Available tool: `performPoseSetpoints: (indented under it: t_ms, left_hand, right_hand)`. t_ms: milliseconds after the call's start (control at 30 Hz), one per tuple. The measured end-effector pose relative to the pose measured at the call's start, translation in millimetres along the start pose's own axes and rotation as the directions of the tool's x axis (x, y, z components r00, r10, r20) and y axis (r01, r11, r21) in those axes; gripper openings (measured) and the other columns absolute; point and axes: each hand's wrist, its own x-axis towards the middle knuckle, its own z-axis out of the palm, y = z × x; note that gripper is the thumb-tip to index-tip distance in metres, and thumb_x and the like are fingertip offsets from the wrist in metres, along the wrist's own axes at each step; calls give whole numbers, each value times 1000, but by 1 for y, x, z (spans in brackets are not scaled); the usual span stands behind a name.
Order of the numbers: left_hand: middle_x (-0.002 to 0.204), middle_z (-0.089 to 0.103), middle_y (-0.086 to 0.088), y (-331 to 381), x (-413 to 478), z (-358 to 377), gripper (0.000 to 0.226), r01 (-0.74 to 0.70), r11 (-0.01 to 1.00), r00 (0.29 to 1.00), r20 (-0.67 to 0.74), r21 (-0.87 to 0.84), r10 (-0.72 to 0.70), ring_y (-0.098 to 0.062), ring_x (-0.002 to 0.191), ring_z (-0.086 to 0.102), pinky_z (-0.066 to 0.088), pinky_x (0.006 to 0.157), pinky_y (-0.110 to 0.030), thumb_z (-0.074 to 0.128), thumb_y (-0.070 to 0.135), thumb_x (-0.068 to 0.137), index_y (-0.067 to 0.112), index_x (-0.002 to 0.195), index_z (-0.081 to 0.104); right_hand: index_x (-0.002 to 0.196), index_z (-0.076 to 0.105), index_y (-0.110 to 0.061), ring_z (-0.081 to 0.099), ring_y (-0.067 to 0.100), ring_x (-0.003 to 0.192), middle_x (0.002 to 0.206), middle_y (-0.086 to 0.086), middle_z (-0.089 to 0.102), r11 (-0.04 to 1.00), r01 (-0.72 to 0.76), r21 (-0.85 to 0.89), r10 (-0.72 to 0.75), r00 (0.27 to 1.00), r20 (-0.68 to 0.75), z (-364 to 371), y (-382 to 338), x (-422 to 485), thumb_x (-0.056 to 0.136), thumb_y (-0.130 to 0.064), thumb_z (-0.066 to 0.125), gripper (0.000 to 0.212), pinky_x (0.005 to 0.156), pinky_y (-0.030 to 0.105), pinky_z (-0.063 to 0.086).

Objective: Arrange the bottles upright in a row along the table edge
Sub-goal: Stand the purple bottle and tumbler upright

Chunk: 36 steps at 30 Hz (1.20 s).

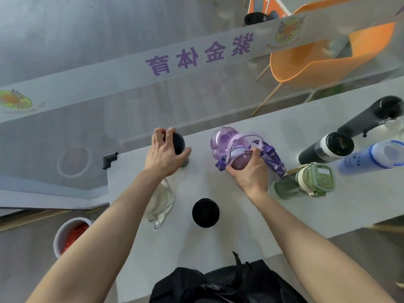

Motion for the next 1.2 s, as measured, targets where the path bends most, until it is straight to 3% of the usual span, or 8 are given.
performPoseSetpoints:
  t_ms: [100, 233, 467, 600, 700, 800, 1000, 1200]
  left_hand:
    - [143, 27, 1, -3, 2, -1, 66, -11, 1000, 1000, 5, -18, 11, -28, 141, 38, 54, 101, -52, 59, 58, 96, 32, 152, 34]
    - [144, 27, 0, 0, 3, -3, 67, -18, 1000, 1000, 12, -11, 18, -29, 141, 40, 55, 100, -51, 60, 54, 97, 29, 153, 35]
    - [145, 30, -3, 1, 4, -7, 77, -33, 999, 999, 23, 13, 32, -33, 140, 44, 52, 104, -50, 64, 55, 95, 25, 159, 32]
    - [157, 30, -8, 5, 1, -15, 88, -61, 994, 998, 27, 85, 59, -38, 144, 44, 42, 117, -53, 66, 60, 93, 22, 163, 29]
    - [164, 31, -15, 17, -6, -31, 76, -177, 963, 978, -73, 202, 195, -39, 148, 42, 33, 124, -53, 68, 50, 95, 16, 158, 44]
    - [157, 46, -11, 45, -16, -50, 57, -304, 928, 941, -84, 215, 328, -35, 140, 54, 41, 119, -50, 67, 42, 99, 15, 149, 58]
    - [134, 70, 2, 119, -39, -73, 44, -508, 824, 860, 90, 249, 503, -25, 115, 70, 60, 95, -45, 60, 52, 104, 28, 141, 63]
    - [133, 73, 4, 214, -54, -58, 47, -611, 737, 790, 280, 289, 545, -23, 116, 70, 58, 99, -45, 66, 52, 102, 29, 144, 61]
  right_hand:
    - [146, 47, -23, 64, 40, 106, 120, 19, 59, 986, 101, -134, -109, 993, -53, -20, -13, -7, 70, -70, 84, 96, 80, 38, 52]
    - [137, 56, -24, 58, 36, 104, 114, 12, 49, 936, 222, -273, -234, 972, -13, -20, -36, -7, 65, -74, 81, 91, 82, 41, 54]
    - [149, 44, -25, 55, 34, 108, 120, 10, 42, 929, 250, -274, -258, 966, 7, -16, -27, -13, 70, -74, 76, 99, 85, 41, 55]
    - [159, 32, -16, 60, 33, 117, 132, 13, 49, 952, 201, -229, -187, 979, 78, -31, -35, -14, 69, -72, 84, 118, 92, 45, 59]
    - [144, 47, -13, 64, 35, 115, 129, 13, 52, 933, 213, -290, -183, 975, 128, -53, -37, -18, 76, -62, 83, 92, 90, 44, 58]
    - [132, 56, -8, 65, 37, 116, 129, 16, 57, 915, 239, -327, -188, 966, 181, -77, -38, -22, 90, -49, 73, 61, 91, 44, 54]
    - [143, 61, -12, 66, 37, 120, 136, 15, 64, 900, 318, -300, -284, 947, 150, -147, -41, -30, 95, -55, 70, 66, 99, 45, 55]
    - [149, 61, -18, 60, 30, 131, 150, 7, 61, 903, 321, -287, -310, 947, 85, -239, 5, -23, 95, -43, 68, 59, 103, 38, 49]
